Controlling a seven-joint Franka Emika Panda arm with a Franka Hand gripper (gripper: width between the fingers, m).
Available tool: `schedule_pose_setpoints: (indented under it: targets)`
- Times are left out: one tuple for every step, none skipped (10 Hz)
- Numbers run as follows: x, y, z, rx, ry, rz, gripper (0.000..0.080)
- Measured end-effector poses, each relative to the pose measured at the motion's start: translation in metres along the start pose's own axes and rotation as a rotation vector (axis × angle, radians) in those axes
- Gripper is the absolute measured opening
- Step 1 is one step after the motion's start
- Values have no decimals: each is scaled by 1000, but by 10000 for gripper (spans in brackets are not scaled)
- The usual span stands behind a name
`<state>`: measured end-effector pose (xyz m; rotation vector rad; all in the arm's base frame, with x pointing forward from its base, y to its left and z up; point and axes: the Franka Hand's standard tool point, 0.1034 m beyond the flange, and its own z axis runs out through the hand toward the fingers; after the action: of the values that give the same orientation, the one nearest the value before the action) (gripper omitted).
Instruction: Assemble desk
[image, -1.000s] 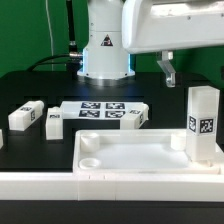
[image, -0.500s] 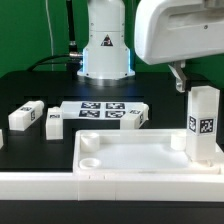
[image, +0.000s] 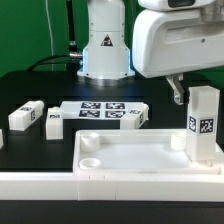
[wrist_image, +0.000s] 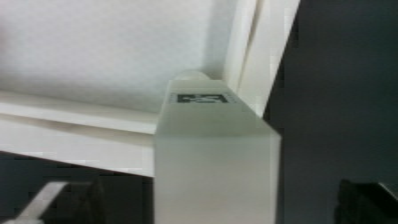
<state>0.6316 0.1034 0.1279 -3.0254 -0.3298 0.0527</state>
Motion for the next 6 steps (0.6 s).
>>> schedule_pose_setpoints:
  targets:
    - [0, 0, 2, -2, 12, -1, 649]
    - [-1, 1, 5, -3, 18, -6, 649]
    - [-1, 0, 5, -3, 17, -7, 521]
    - [-1, 0, 5, -3, 17, -7, 383]
    - [-1, 0, 5, -3, 17, -7, 383]
    - [-1, 2, 5, -5, 17, -6, 291]
